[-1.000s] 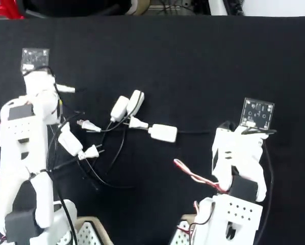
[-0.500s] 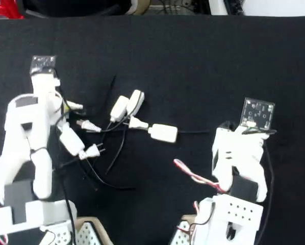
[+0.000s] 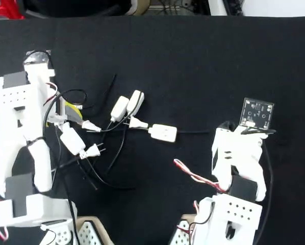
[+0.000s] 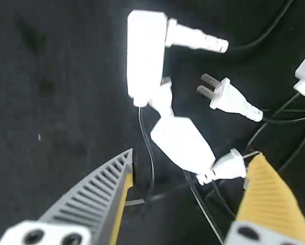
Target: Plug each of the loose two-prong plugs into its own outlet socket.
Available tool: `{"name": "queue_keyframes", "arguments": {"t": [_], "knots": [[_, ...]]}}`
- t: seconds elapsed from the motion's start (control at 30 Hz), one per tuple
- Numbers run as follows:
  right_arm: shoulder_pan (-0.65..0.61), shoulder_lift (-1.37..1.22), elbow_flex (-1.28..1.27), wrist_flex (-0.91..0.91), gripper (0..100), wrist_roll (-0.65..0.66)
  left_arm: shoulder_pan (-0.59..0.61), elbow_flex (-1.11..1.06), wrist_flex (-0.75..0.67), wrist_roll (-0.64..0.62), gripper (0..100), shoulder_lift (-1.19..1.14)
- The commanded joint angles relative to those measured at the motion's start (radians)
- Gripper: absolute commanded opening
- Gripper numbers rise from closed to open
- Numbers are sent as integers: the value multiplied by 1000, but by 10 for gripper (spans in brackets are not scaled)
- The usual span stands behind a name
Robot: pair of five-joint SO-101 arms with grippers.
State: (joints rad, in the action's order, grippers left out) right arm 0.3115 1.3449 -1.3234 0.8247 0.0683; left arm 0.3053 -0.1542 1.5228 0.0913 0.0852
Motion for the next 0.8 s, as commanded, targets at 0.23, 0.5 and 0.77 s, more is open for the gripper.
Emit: {"name": "queue_keyframes", "arguments": {"t": [0.23, 0.5, 0.77], "knots": [[12, 10, 5, -23, 25, 0, -12, -444, -267, -91, 277, 71], [12, 10, 5, -23, 25, 0, -56, -509, -377, -229, 212, 61], [12, 12, 4, -23, 25, 0, -122, -535, -433, -236, 181, 69]]}}
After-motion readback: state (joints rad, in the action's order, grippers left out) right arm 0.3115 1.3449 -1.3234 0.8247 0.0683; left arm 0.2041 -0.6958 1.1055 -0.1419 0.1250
